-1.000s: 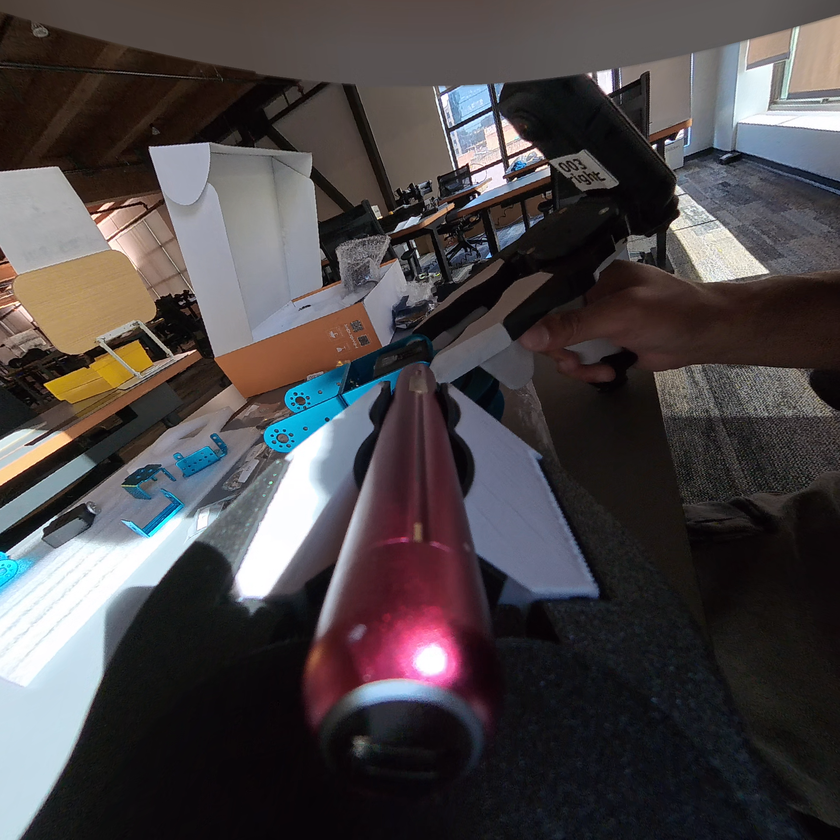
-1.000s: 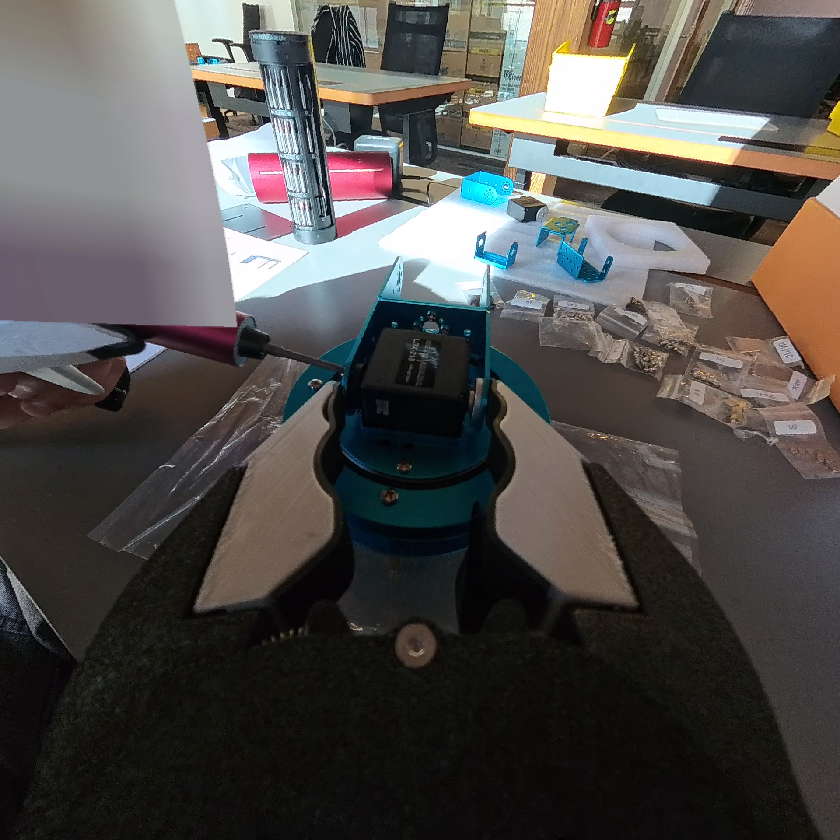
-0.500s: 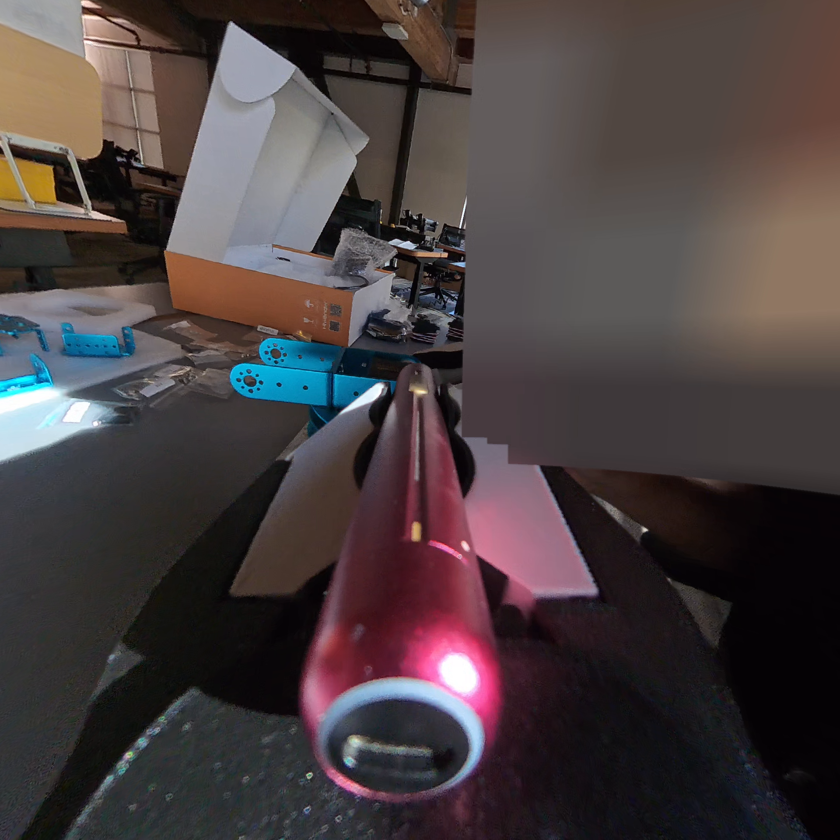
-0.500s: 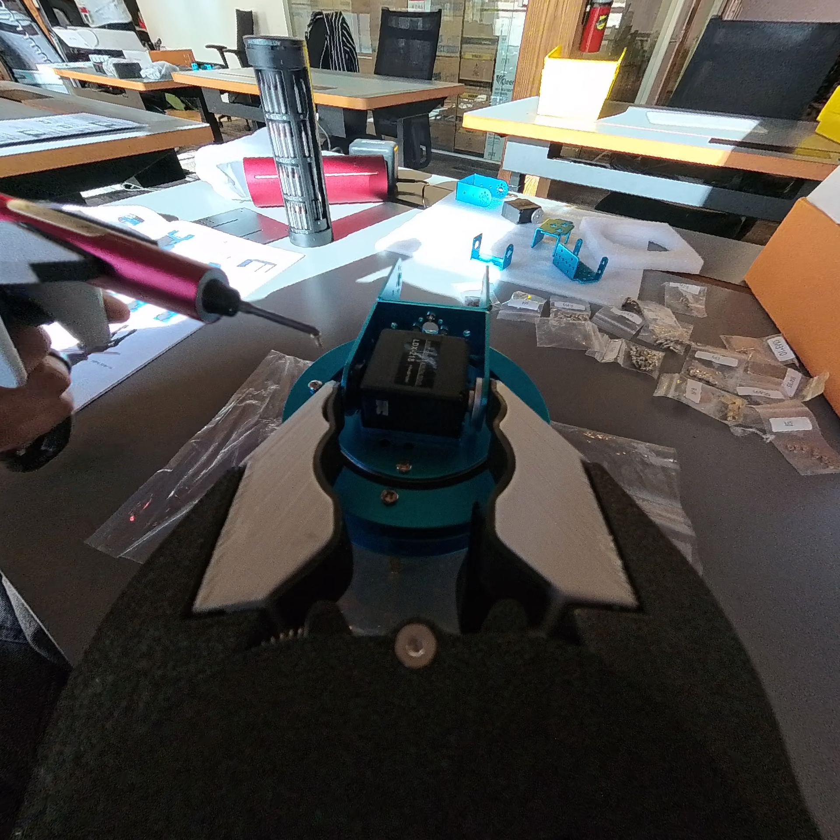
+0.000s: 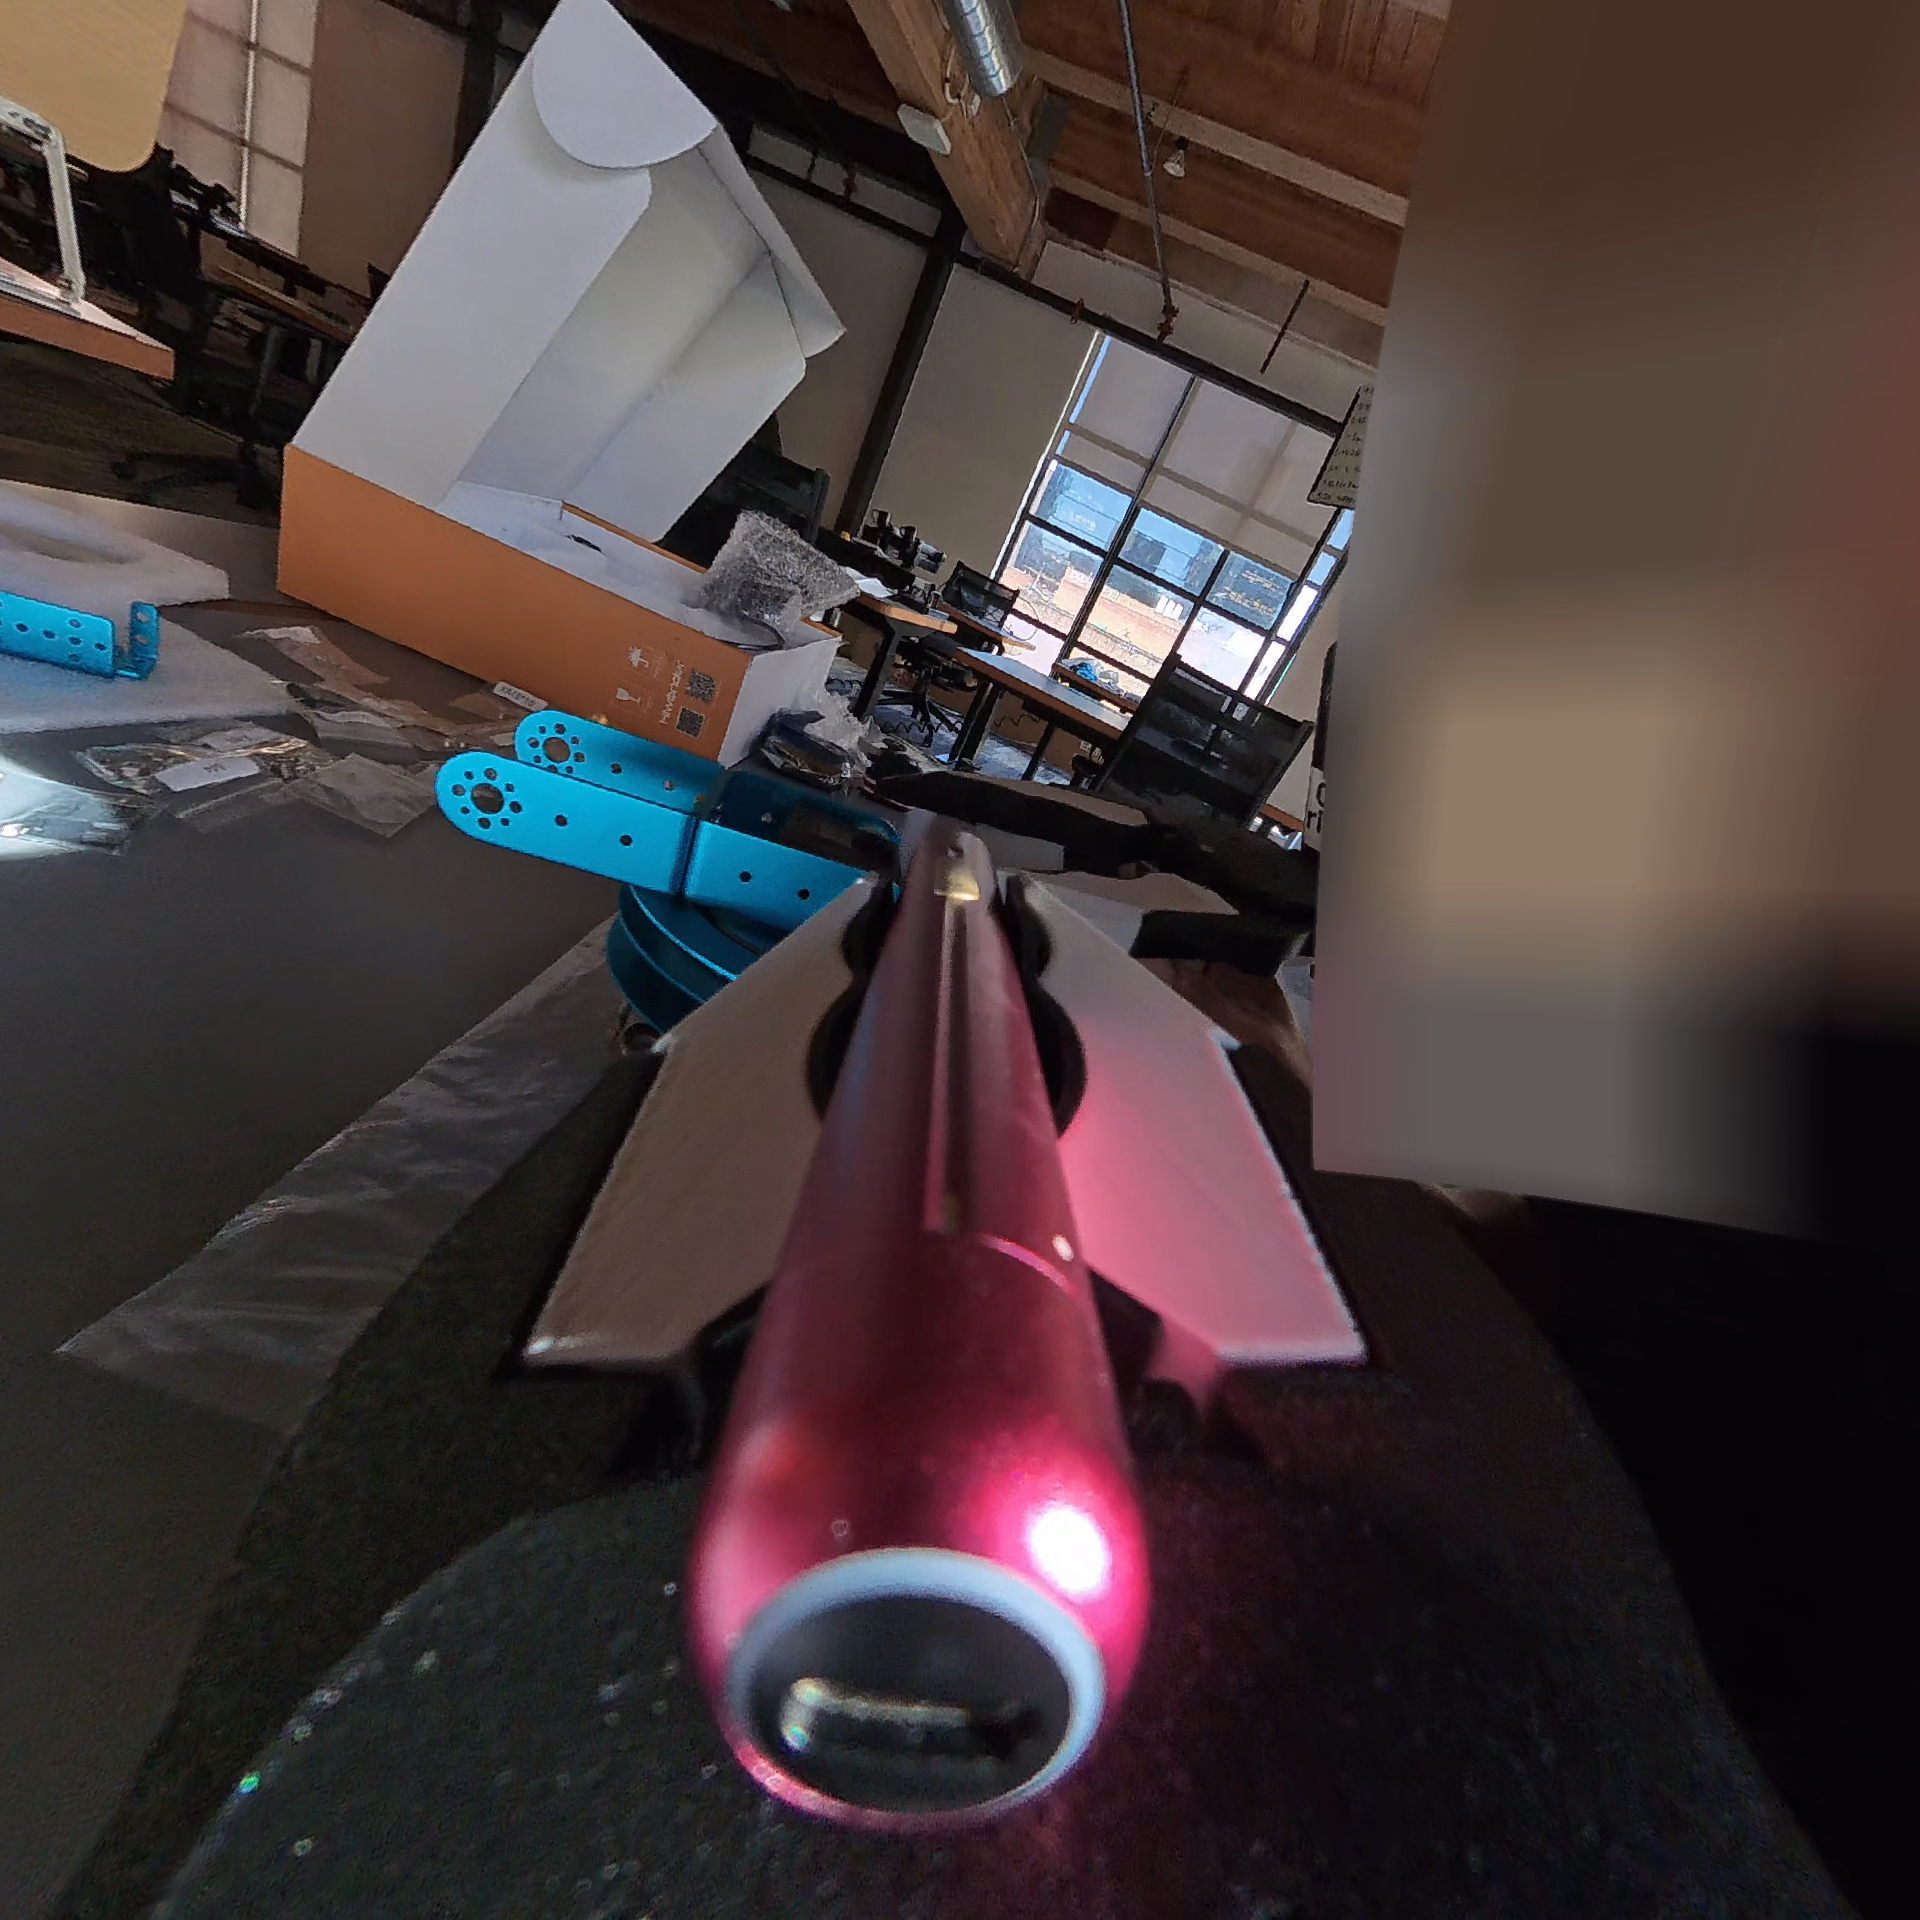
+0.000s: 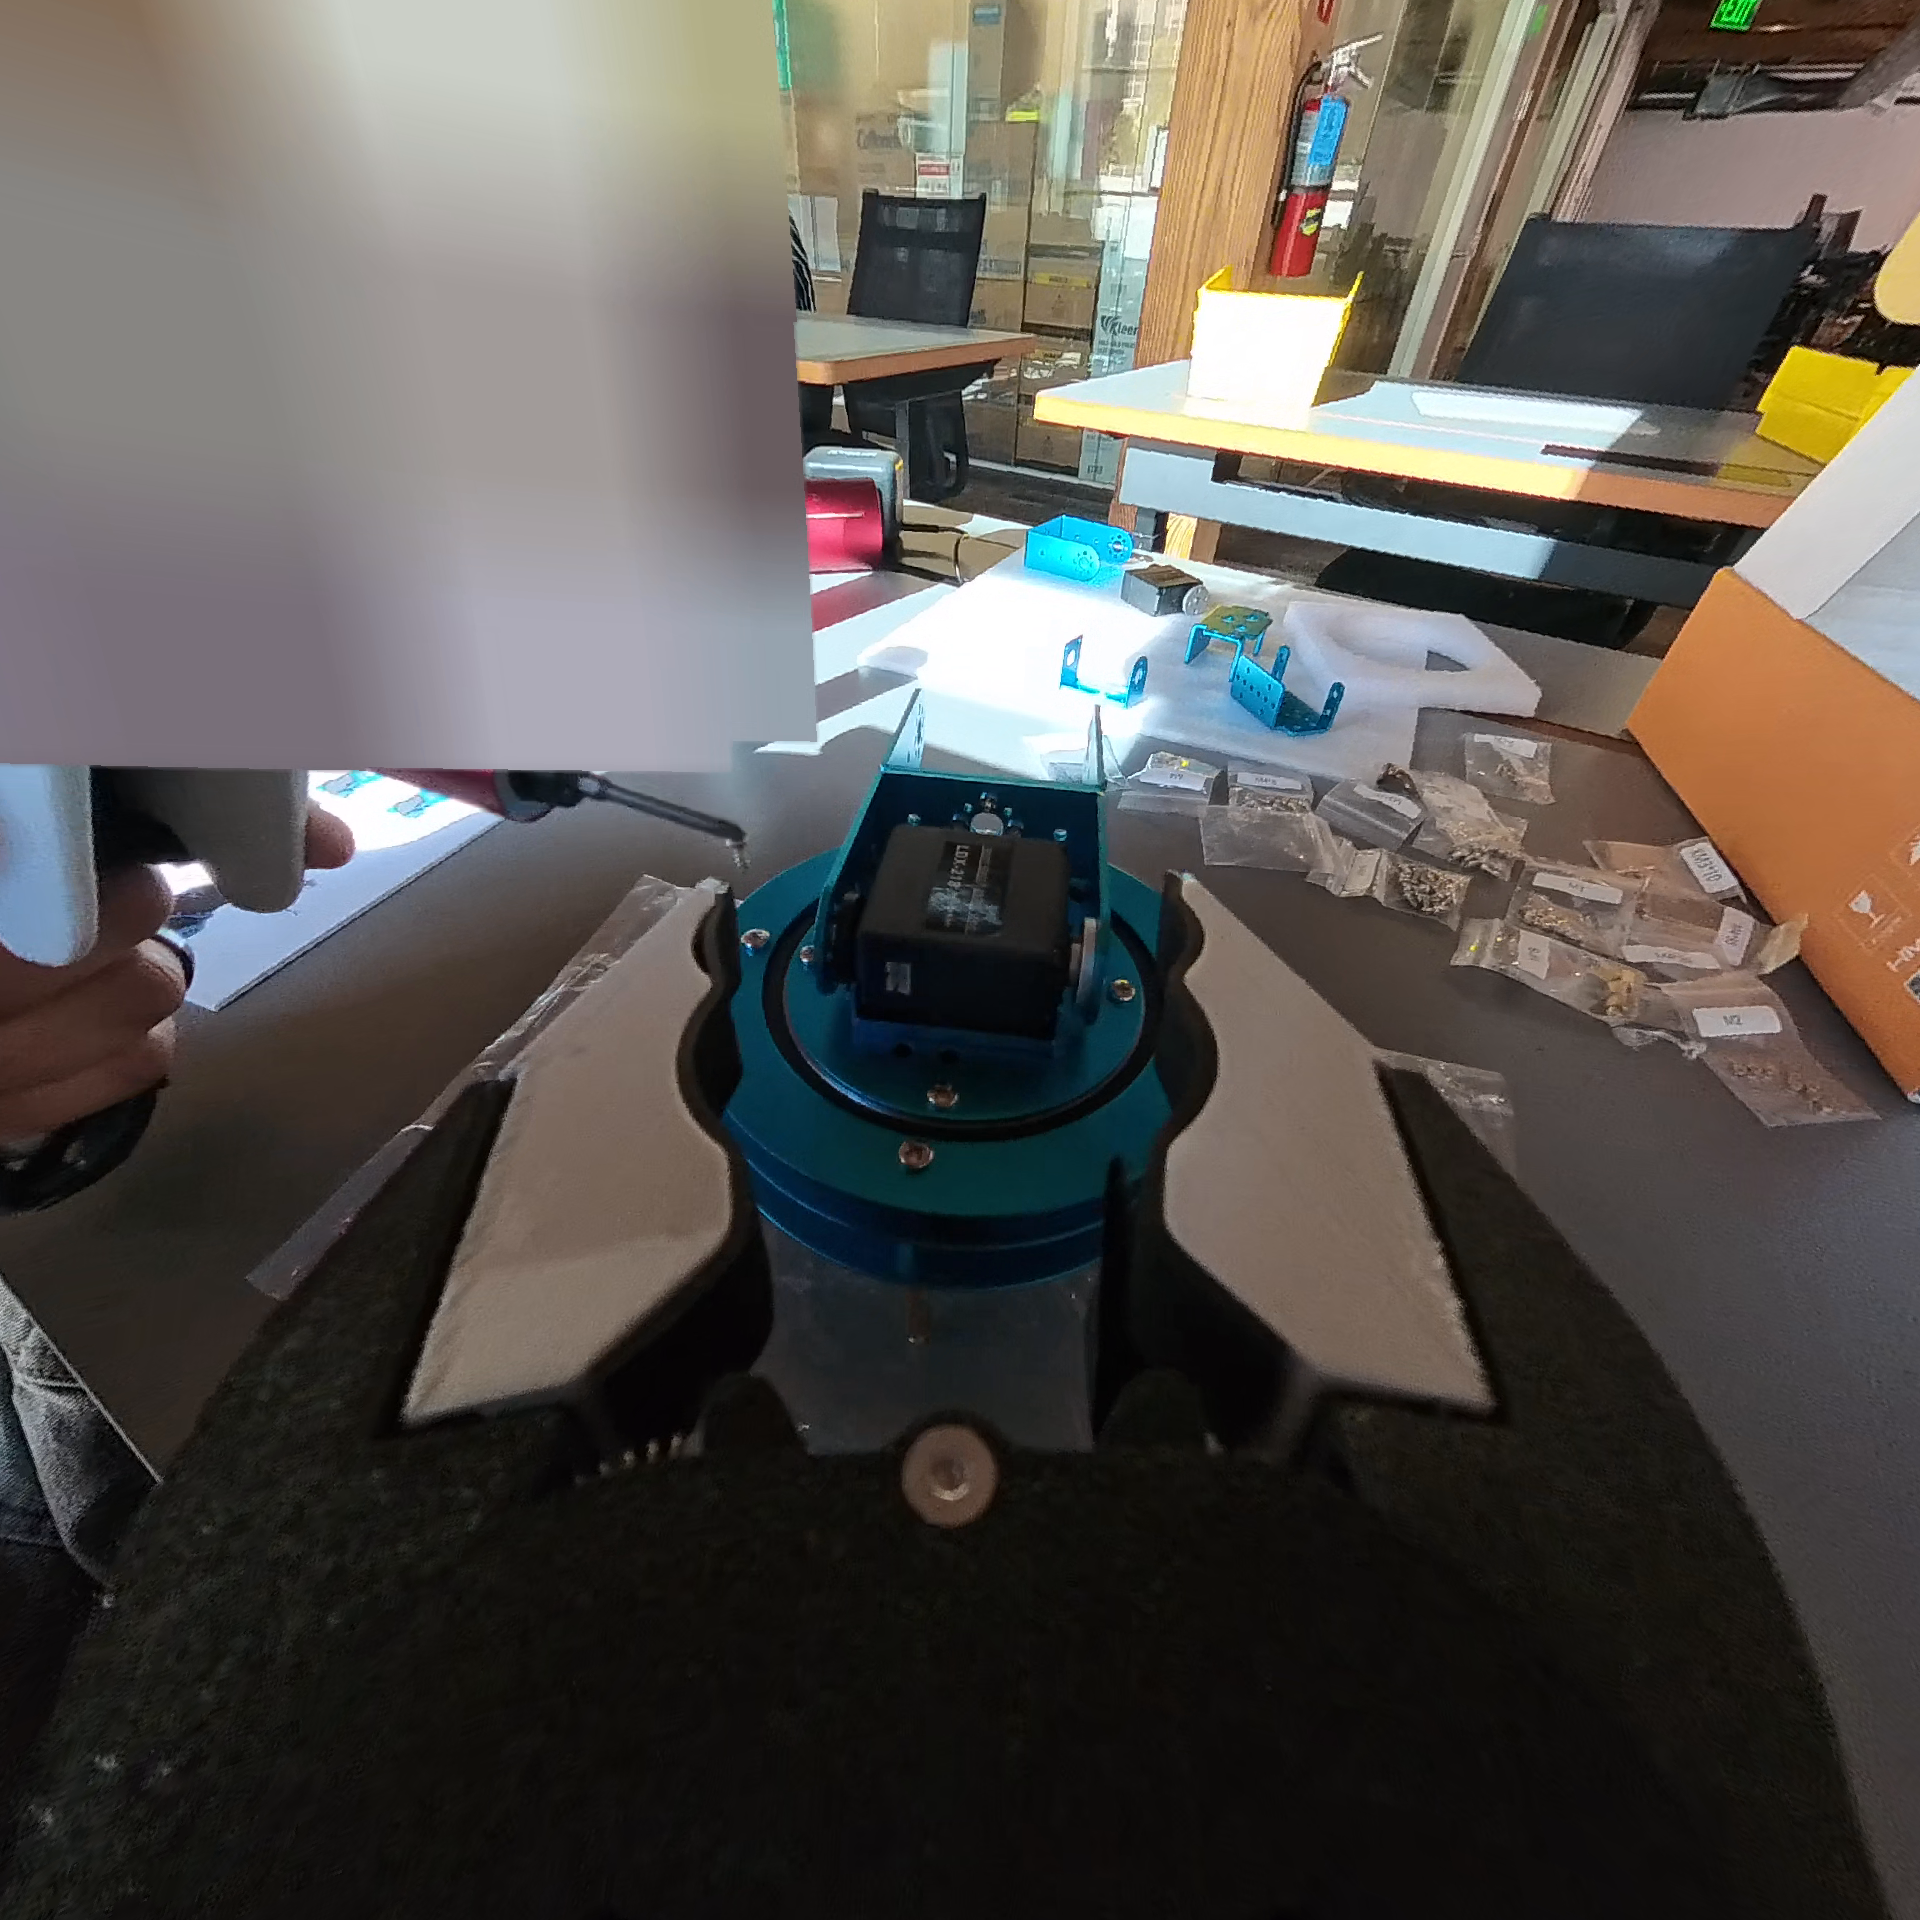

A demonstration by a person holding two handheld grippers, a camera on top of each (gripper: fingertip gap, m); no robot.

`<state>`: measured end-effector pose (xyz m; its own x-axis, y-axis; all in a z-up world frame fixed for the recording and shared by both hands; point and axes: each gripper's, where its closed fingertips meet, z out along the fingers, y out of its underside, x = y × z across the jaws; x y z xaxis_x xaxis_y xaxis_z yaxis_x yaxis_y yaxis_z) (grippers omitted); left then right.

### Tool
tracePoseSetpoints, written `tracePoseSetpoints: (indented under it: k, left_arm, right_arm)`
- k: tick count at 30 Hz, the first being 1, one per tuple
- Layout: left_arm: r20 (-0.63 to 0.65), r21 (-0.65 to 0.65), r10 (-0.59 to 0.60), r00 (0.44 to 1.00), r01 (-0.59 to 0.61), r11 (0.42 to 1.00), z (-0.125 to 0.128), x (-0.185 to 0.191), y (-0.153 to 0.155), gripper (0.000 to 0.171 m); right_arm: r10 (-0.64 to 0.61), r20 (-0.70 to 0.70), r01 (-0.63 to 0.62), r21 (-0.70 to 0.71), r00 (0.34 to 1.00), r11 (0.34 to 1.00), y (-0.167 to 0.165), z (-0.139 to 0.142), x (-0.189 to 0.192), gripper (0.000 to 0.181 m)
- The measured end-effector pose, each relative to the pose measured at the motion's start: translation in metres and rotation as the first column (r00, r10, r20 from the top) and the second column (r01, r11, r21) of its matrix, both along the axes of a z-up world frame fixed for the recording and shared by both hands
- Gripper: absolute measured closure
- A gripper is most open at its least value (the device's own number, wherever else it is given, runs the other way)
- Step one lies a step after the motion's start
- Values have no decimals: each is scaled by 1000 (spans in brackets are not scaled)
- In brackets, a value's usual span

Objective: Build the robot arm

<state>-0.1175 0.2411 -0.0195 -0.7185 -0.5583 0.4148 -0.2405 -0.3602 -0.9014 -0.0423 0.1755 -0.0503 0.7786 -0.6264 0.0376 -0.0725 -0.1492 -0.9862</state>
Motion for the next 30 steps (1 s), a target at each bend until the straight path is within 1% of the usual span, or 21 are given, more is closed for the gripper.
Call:
tracePoseSetpoints:
  k: [12,30]
  left_arm:
    - [10,31,5,1000,-5,1000,0,-6,1,151]
    - [55,118,17,998,-24,993,-1,-11,2,151]
  right_arm:
    - [4,18,-4,0,1000,1000,2,4,-3,105]
    - [9,63,-7,-31,998,999,5,5,-7,106]
